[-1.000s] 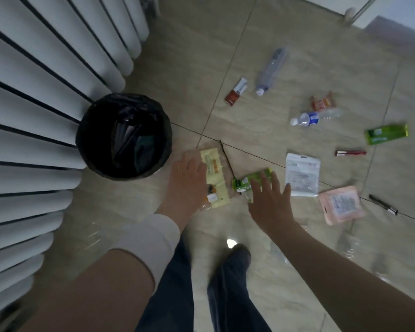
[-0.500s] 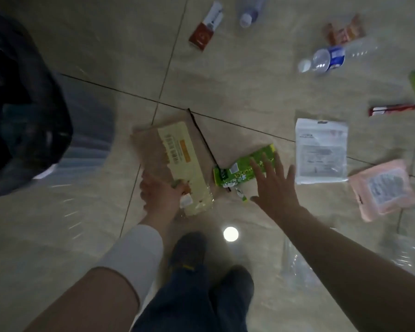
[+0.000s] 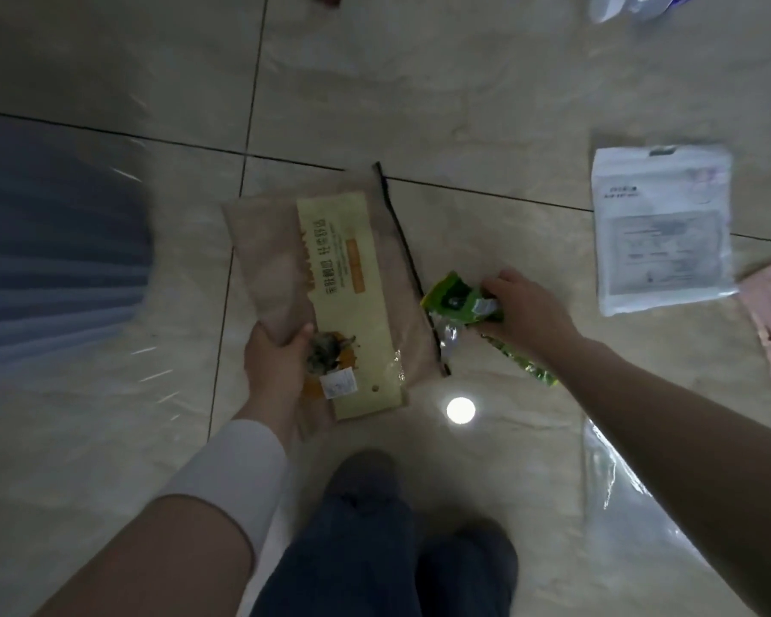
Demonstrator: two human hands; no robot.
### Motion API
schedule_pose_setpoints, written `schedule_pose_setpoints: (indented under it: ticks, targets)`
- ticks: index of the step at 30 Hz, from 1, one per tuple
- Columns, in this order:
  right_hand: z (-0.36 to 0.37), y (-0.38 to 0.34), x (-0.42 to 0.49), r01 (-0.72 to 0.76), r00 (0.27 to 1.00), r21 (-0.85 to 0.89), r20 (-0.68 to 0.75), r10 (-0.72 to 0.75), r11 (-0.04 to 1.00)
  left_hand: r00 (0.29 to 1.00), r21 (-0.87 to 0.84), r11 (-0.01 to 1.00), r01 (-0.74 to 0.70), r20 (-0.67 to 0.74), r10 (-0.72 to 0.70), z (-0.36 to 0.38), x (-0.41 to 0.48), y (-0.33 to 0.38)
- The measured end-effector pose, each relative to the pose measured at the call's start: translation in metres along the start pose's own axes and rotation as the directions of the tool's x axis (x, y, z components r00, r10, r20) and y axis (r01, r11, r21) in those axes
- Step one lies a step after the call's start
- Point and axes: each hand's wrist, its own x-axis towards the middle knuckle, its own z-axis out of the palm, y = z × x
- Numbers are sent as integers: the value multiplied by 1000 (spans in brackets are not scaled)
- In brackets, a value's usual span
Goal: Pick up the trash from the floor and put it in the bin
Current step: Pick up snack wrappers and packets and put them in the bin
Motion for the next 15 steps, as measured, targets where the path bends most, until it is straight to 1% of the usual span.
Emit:
schedule_pose_setpoints:
  ticks: [1,2,3,5,7,9,11,12,15]
  targets:
    - [-4,2,-9,-73,997,126,-26,76,989,1000,-63,998,-27,13,28,-5,-5,4]
    - [-8,4,-20,-139,987,262,-39,155,955,998,-115,992,-48,27,52,-8,-11,11]
    - [-11,8,-33,-198,972,389,-38,231,900,996,-159,985,-61,53,70,-11,-18,16]
    - [-15,17,-60,-294,928,590,-11,372,752,990,-213,976,-53,118,80,-13,-32,29]
    - [-15,28,-91,-363,872,722,40,487,590,981,-205,979,-15,185,54,-12,-49,41]
    - [-10,43,-124,-417,810,784,91,579,460,969,-162,987,-3,243,43,-9,-65,51]
    - [-2,57,-159,-464,730,820,140,669,335,951,-128,991,-23,302,61,-6,-82,63]
    - [3,64,-176,-484,693,825,159,704,291,938,-122,992,-35,338,75,-2,-90,69]
    - [19,81,-220,-551,623,796,193,758,251,887,-101,994,-50,453,91,12,-116,82]
